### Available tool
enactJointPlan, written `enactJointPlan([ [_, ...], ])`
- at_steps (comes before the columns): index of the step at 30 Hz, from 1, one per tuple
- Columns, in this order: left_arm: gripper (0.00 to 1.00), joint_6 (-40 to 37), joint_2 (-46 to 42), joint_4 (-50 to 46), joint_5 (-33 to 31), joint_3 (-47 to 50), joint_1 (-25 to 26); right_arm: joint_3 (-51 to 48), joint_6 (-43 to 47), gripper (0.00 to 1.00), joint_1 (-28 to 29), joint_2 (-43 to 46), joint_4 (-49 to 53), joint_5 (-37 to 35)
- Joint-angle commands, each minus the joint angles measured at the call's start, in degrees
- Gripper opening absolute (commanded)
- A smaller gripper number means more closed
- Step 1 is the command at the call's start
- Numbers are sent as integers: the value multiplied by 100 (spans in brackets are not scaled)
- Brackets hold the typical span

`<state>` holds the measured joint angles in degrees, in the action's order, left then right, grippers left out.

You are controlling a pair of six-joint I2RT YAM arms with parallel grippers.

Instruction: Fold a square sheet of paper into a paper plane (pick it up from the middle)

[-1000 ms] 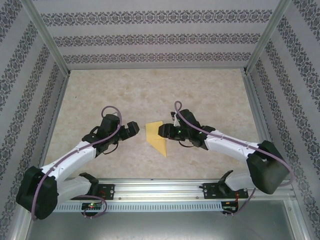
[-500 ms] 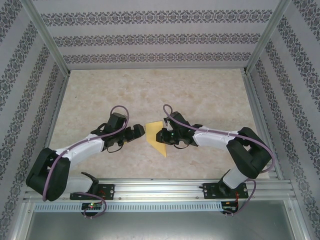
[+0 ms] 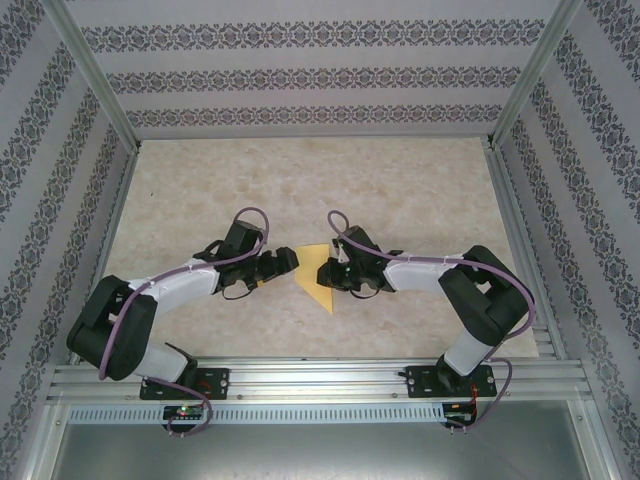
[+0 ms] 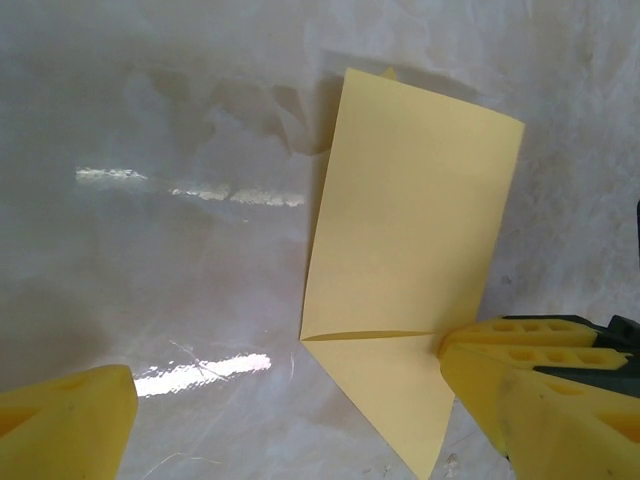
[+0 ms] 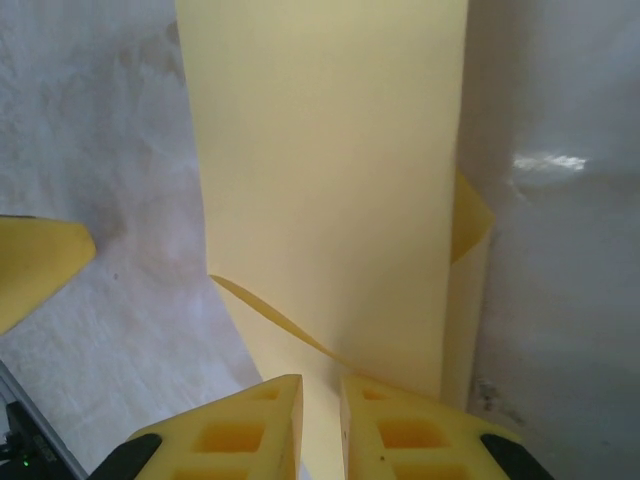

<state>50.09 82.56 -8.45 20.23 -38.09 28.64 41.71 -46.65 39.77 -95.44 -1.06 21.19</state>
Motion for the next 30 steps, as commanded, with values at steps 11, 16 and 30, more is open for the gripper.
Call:
enactJointPlan([
  [11, 88, 86, 677, -2, 115, -679, 478, -656, -355, 18, -268, -316, -1315, 368],
  [16, 85, 207, 960, -11, 55, -845, 602, -760, -380, 18, -286, -335, -1397, 355],
  [30, 73, 527, 1271, 336, 187, -921, 759, -901, -404, 18, -389, -335, -1417, 307],
])
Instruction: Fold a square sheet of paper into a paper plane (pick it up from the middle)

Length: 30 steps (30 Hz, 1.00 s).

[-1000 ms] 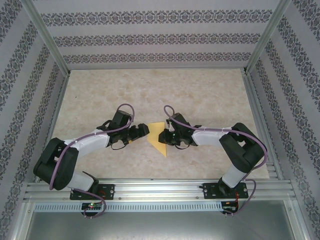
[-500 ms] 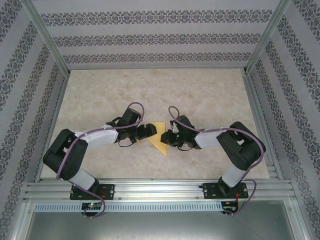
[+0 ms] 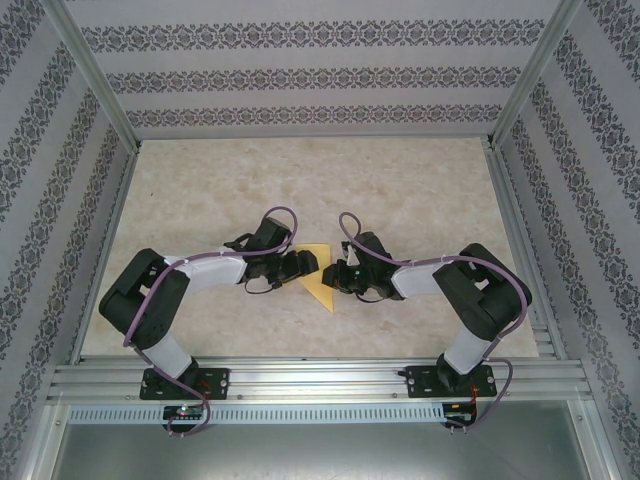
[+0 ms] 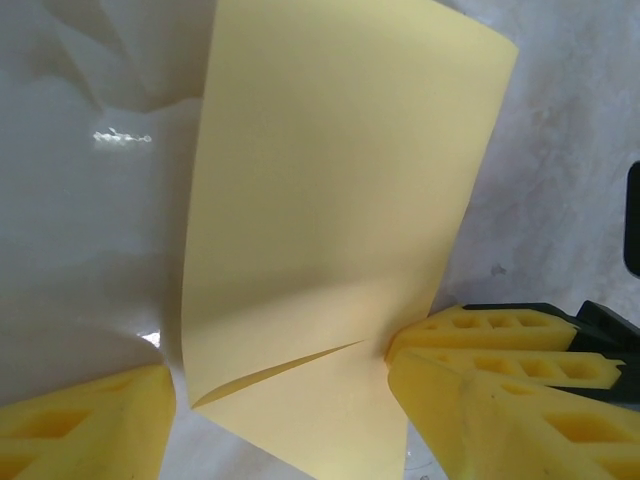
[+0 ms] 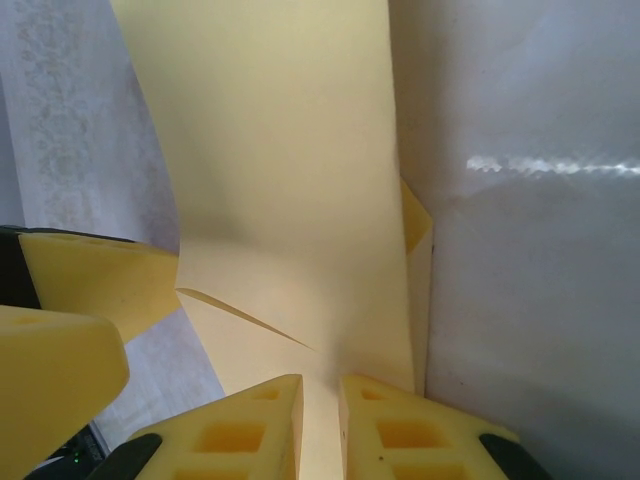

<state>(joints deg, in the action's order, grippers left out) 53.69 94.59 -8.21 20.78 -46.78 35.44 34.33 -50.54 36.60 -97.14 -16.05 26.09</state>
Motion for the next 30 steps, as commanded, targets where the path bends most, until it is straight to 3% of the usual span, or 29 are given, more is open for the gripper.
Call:
enactJointPlan([
  [1, 71, 172, 69, 341, 152, -42, 78, -163, -17, 18, -67, -148, 68, -183],
  [12, 59, 291, -35, 753, 242, 114, 77, -97, -37, 24, -118, 15, -5, -78],
  [23, 30, 116, 67, 743, 286, -24, 79, -129, 223, 32, -150, 703, 201, -274],
  [30, 12, 28, 95, 509, 291, -222, 79, -374, 867, 35, -109, 1885, 967, -1087],
])
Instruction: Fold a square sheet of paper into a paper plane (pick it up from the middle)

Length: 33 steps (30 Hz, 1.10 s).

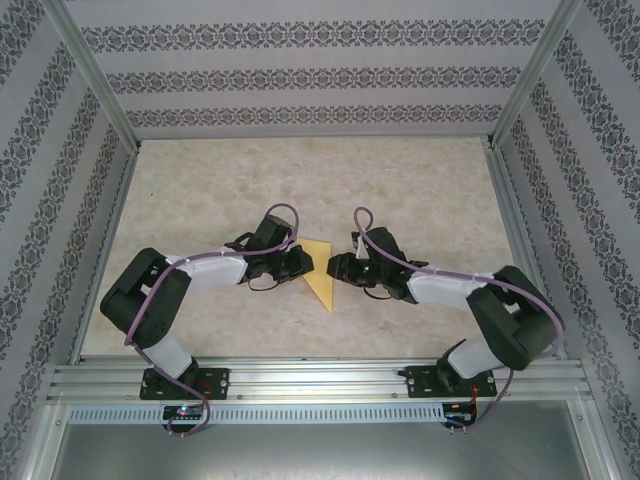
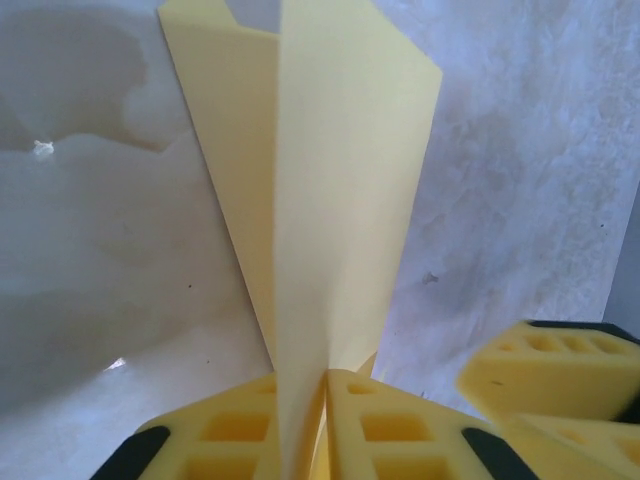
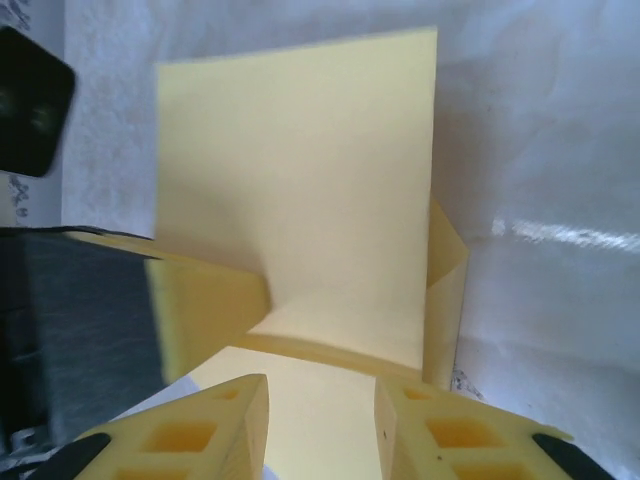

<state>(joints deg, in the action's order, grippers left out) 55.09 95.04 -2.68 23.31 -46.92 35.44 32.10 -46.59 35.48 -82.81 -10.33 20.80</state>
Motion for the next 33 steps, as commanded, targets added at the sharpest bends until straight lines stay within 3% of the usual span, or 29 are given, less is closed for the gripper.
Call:
enactJointPlan([
  [1, 10, -113, 49, -75, 45, -232, 77, -200, 562, 36, 35, 625, 467, -684],
  [3, 9, -122, 58, -188, 42, -291, 77, -353, 983, 39, 263, 1122, 630, -1148],
  [6, 9, -139, 75, -370, -12, -387, 77, -486, 1888, 43, 1081, 1544, 763, -2379],
  [13, 8, -113, 146, -404, 22, -445, 79, -326, 3041, 44, 2387, 1047, 562, -3903],
  [20, 8, -113, 224, -413, 51, -481, 86, 129, 3548, 44, 3026, 48, 403, -4831],
  [33, 8, -106, 230, -453, 83, -521, 87, 646, 3906, 40, 3348, -983, 337, -5529],
])
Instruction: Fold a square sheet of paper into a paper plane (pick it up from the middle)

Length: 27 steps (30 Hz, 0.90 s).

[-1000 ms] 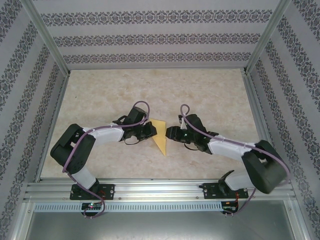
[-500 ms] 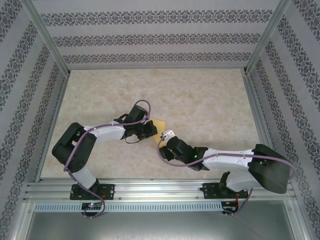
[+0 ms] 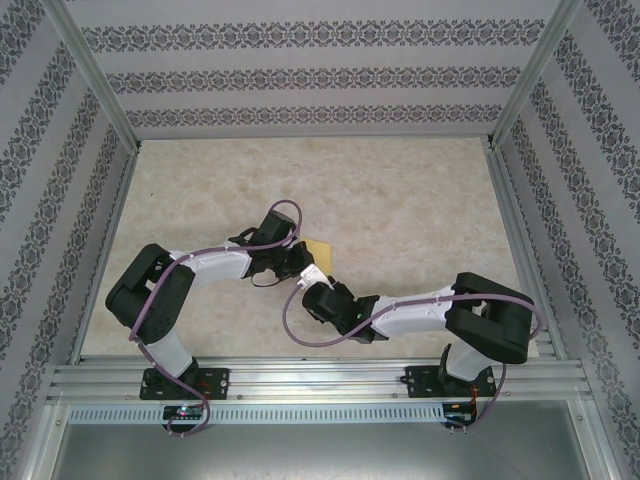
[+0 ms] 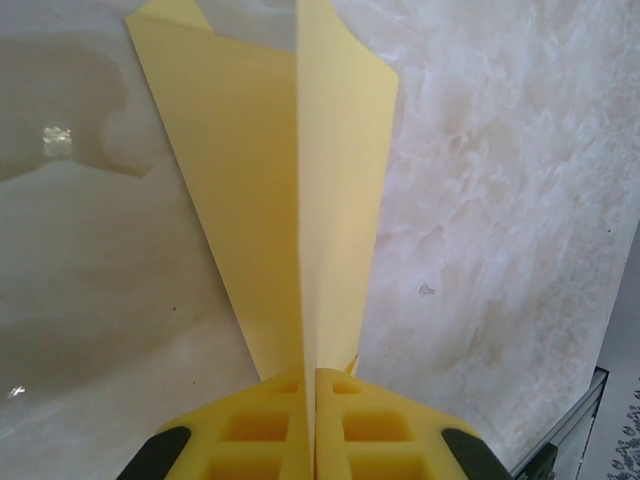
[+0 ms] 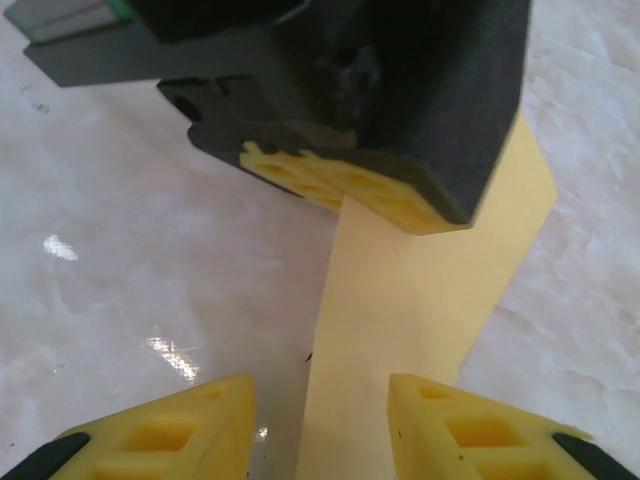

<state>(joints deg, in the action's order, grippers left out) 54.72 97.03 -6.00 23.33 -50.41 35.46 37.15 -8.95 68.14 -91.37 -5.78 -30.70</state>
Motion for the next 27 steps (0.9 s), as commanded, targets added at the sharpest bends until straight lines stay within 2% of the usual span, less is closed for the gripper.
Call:
enactJointPlan([
  [1, 8, -67, 26, -119, 84, -178, 88, 151, 139, 39, 87, -175, -117, -439],
  [13, 7, -97, 35, -204, 84, -214, 84, 286, 287, 28, 202, -548, -110, -842],
  [27, 9, -137, -103, -407, -66, -223, 93, 319, 243, 2, 204, -684, -139, -1139],
])
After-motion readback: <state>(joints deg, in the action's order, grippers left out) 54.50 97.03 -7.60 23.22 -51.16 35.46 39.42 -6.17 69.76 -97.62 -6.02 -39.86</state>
